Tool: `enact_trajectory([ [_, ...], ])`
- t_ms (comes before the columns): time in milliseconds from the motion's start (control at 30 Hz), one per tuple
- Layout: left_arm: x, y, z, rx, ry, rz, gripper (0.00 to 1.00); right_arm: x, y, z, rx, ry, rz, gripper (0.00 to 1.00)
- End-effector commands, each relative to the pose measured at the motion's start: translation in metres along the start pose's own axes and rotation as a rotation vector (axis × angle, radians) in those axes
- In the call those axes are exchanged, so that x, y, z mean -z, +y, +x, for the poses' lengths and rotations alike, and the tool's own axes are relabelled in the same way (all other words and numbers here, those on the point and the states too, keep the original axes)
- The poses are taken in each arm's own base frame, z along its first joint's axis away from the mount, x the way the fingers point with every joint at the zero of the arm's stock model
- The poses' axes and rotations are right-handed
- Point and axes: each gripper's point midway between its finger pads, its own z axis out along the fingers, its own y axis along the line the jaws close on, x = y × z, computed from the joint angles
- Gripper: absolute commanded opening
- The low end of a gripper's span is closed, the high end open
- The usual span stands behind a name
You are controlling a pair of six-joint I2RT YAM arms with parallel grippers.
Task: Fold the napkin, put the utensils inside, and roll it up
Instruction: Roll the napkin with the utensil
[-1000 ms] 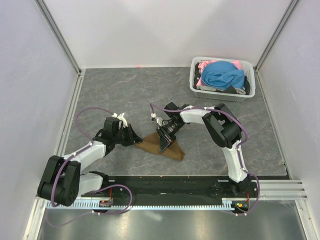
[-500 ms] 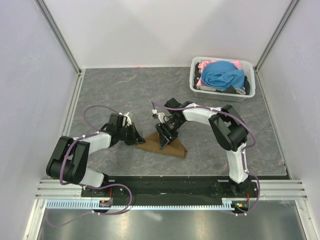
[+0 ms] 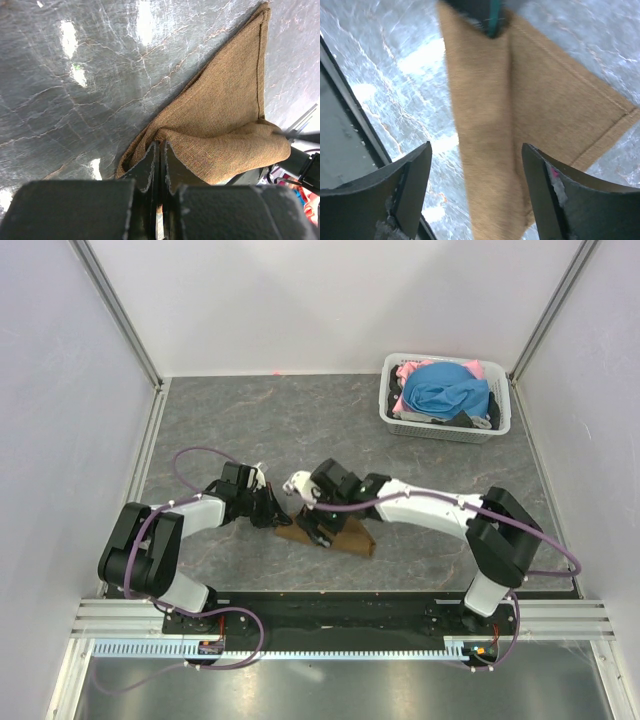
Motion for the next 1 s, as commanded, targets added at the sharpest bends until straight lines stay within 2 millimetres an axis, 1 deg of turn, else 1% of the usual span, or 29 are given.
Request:
enact_trajectory([
  [0,-0.001,0.022,0.016,0.023,0.059,-0.106,0.02,0.005,-0.016,-0.006,0.123,-0.090,0.254,0.83],
  [33,-0.001,0.021,0.016,0.022,0.059,-0.104,0.02,0.007,-0.014,-0.011,0.136,-0.123,0.269,0.88],
  [67,-0.001,0.020,0.015,0.022,0.061,-0.102,0.02,0.006,-0.014,-0.010,0.148,-0.128,0.284,0.89],
  [100,-0.001,0.020,0.015,0.022,0.061,-0.100,0.02,0.003,-0.010,-0.006,0.162,-0.124,0.279,0.89],
  [133,-0.001,0.019,0.015,0.022,0.061,-0.100,0.02,0.002,-0.007,-0.008,0.170,-0.134,0.273,0.89],
  [300,0.000,0.019,0.014,0.023,0.062,-0.102,0.02,-0.008,0.007,-0.002,0.220,-0.116,0.234,0.86],
  [400,0.000,0.019,0.015,0.025,0.064,-0.106,0.02,-0.016,0.011,0.007,0.233,-0.090,0.214,0.84],
  [533,0.000,0.017,0.014,0.022,0.064,-0.098,0.02,-0.027,0.009,0.020,0.223,-0.045,0.209,0.81],
  [700,0.001,0.015,0.014,0.014,0.067,-0.089,0.02,-0.036,0.002,0.026,0.198,-0.017,0.224,0.79],
  [800,0.000,0.015,0.014,0.010,0.075,-0.086,0.02,-0.041,0.001,0.029,0.177,-0.004,0.199,0.70],
  [833,0.000,0.015,0.014,0.010,0.075,-0.086,0.02,-0.041,0.001,0.030,0.173,0.002,0.191,0.62],
  [900,-0.001,0.015,0.013,0.008,0.074,-0.085,0.02,-0.043,0.004,0.034,0.157,0.006,0.142,0.54],
  [933,0.000,0.013,0.011,0.003,0.067,-0.081,0.02,-0.044,0.005,0.035,0.148,0.007,0.126,0.48],
  [967,0.002,0.010,0.007,-0.004,0.053,-0.078,0.02,-0.044,0.003,0.037,0.134,0.009,0.109,0.46],
])
